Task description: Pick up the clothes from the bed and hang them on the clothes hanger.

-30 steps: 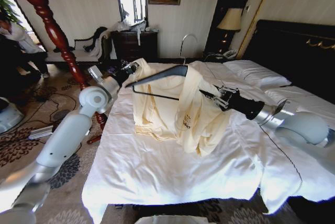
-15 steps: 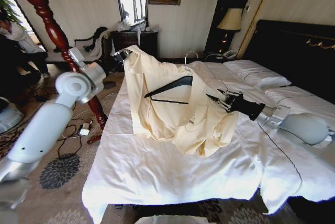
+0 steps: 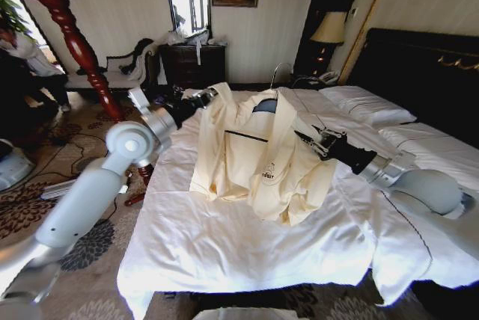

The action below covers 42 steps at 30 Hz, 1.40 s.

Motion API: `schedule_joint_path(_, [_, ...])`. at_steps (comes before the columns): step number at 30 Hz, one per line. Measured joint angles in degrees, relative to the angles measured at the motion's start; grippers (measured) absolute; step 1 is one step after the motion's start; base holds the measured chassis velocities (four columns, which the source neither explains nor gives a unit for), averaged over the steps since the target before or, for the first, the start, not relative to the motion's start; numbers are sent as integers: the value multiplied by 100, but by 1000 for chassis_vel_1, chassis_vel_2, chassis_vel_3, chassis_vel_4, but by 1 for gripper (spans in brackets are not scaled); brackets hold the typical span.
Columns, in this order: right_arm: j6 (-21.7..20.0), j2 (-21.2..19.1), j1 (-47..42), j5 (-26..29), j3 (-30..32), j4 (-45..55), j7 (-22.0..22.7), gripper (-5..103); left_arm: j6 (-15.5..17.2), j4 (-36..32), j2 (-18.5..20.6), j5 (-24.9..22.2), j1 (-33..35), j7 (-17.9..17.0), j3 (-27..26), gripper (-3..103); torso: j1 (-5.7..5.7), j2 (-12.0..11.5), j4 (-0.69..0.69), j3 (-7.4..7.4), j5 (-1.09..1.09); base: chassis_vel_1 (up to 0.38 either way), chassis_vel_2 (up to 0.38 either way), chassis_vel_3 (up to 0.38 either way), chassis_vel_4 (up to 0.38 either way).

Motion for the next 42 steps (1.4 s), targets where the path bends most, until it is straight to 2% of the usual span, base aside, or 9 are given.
schedule_joint_path(4, [143,79,-86,8,-9,13,-235,22,-49,158,-281,-52,-88,-105,13,0,0,0,2,0,0,0,0,0,0])
schedule_joint_path(8, [173,178,-286,-593,-10,-100,-304,22,-77,322,-498,-201,-362,-194,-25,0,0,0,0,0,2,0,0,0,0])
schedule_joint_path(13, [91,232,-371,-1126,-22,-246,-270,22,-15,248,-527,-126,-366,-200,92,0,0,0,1,0,0,0,0,0,0])
schedule_joint_path(16, [89,247,-389,-1169,-29,-275,-259,22,17,171,-520,-58,-279,-197,166,0,0,0,0,0,1,0,0,0,0])
schedule_joint_path(21, [87,251,-380,-893,-47,-198,-171,22,33,50,-505,233,-109,-187,485,0,0,0,3,0,-2,0,0,0,0])
schedule_joint_path(26, [-23,252,-322,-704,-46,-161,60,22,34,-104,-530,545,-25,-186,825,0,0,0,0,0,1,0,0,0,0])
schedule_joint_path(29, [-63,267,-284,-383,-35,-102,134,22,38,-189,-547,676,25,-189,1030,0,0,0,1,0,0,0,0,0,0])
schedule_joint_path(32, [-65,266,-216,-149,-2,-50,144,22,60,-247,-533,1059,35,-156,1365,0,0,0,1,0,0,0,0,0,0])
schedule_joint_path(42, [97,255,-117,192,92,-1,89,22,39,-225,-613,1374,-12,-130,1653,0,0,0,1,0,0,0,0,0,0])
